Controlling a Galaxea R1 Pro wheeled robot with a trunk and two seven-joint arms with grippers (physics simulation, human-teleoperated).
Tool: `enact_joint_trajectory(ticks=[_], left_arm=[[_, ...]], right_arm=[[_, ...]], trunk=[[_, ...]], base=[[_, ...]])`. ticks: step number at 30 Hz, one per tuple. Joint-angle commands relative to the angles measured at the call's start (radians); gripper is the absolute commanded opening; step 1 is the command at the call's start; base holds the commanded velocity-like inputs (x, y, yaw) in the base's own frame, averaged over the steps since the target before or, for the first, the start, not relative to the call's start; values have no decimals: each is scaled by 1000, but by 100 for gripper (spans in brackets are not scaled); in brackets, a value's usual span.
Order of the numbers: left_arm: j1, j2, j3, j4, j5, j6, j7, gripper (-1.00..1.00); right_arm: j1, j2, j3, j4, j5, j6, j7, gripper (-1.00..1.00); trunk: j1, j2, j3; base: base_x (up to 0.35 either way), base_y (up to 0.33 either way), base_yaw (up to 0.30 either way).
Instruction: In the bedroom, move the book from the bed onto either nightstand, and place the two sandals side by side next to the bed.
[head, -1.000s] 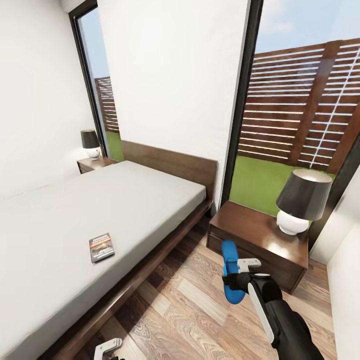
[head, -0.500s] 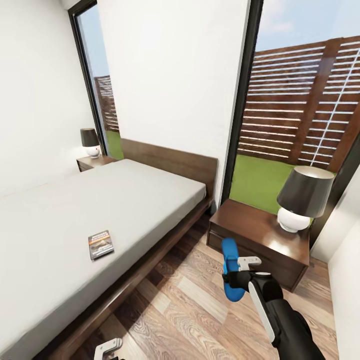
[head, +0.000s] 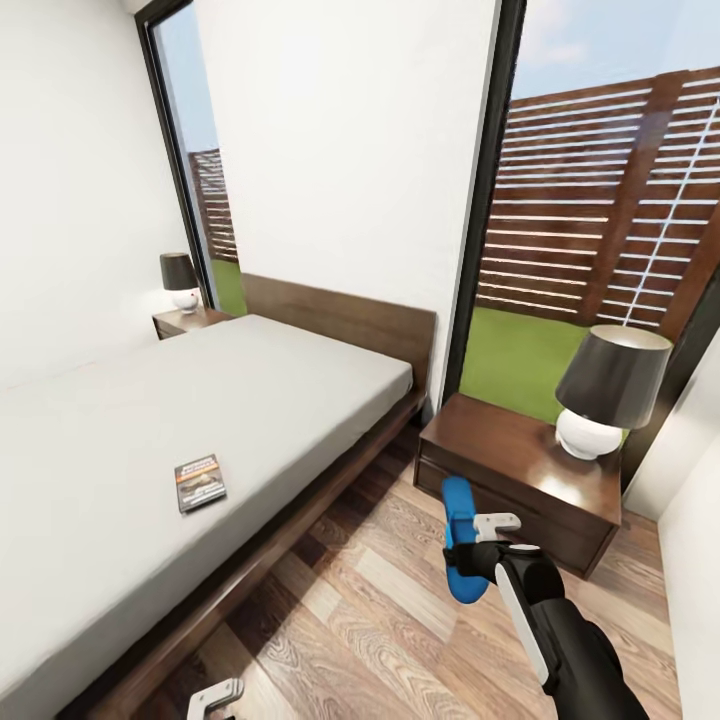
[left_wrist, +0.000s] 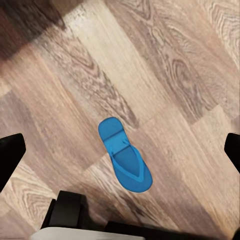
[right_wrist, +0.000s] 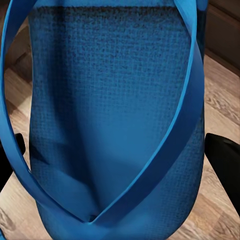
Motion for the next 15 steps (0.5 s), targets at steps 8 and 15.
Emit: enact_joint_trajectory(ticks=[8,15], left_arm=[[-2,-1,2,-3,7,32,12,100],[-6,-3,3,-6,9,51,14,100]], right_arm=[[-1,0,-1,-1,-1,4,1,-100],[-1,0,-1,-1,-1,4,1,-100]], trunk=[[31,-57,-26],[58,-106,-48]], base=[[0,0,0],[0,0,0]])
